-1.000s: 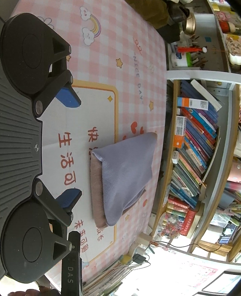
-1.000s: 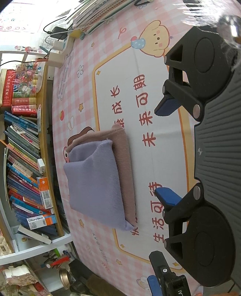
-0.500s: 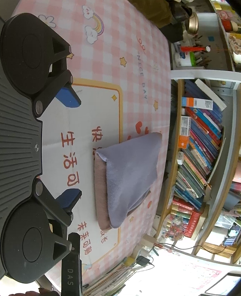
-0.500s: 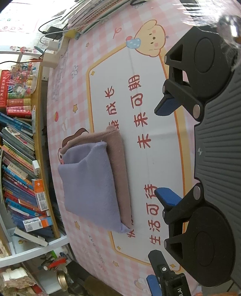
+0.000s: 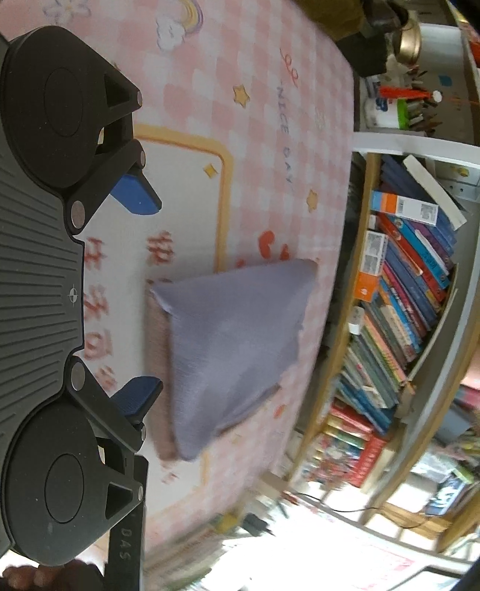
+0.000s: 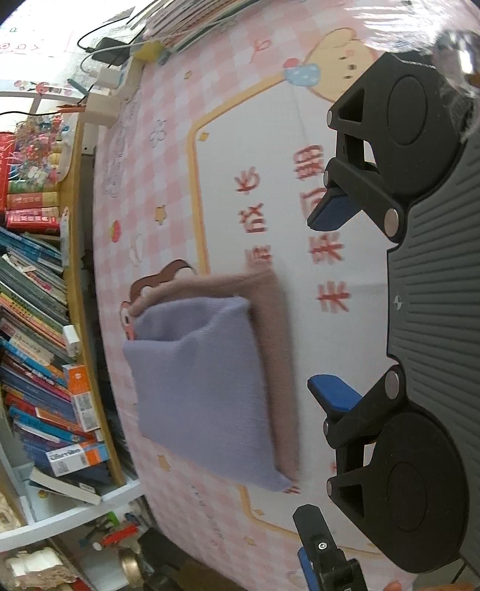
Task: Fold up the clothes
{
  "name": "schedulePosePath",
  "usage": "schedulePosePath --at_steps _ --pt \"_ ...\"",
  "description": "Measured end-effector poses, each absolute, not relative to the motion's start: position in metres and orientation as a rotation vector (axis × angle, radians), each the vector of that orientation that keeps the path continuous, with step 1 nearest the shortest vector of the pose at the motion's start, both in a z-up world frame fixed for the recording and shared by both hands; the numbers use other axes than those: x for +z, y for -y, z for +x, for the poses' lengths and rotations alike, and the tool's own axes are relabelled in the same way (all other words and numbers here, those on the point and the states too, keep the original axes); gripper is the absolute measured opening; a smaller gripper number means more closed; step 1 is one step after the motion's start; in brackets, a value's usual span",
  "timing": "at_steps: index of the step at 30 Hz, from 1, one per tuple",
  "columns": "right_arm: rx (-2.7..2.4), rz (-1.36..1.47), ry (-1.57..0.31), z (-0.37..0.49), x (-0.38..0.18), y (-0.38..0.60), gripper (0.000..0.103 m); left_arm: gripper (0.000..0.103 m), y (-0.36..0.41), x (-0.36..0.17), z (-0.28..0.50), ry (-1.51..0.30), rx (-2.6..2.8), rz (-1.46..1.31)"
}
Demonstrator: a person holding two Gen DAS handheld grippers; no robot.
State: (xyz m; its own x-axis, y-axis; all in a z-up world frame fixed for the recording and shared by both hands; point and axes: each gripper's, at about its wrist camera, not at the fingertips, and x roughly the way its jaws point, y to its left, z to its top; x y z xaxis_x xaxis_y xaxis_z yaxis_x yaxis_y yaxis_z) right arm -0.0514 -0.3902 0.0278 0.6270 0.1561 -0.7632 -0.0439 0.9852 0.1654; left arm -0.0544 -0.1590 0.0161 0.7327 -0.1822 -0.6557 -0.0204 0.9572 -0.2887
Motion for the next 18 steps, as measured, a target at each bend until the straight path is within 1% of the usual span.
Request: schedulePosePath --at_steps 3,6,12,18 --pt "0.142 0.184 -0.865 -0.036 0.032 0.399 0.084 0.096 0.155 0.018 -0.043 -0.721 -0.060 -0.321" --pt "0.167 0.229 -0.869 -0.020 0.033 0.405 0.084 0.096 0.152 0.017 -0.030 -0.736 -0.007 -0.329" --pt "0.202 0.291 -0.923 0.005 0.024 0.409 0.085 0.096 0.139 0.008 -0.009 -0.786 0.011 -0.421" --pt "0.221 0.407 -0.998 0.029 0.012 0.421 0.085 0.096 0.122 -0.007 0.010 -0.827 0.006 -0.590"
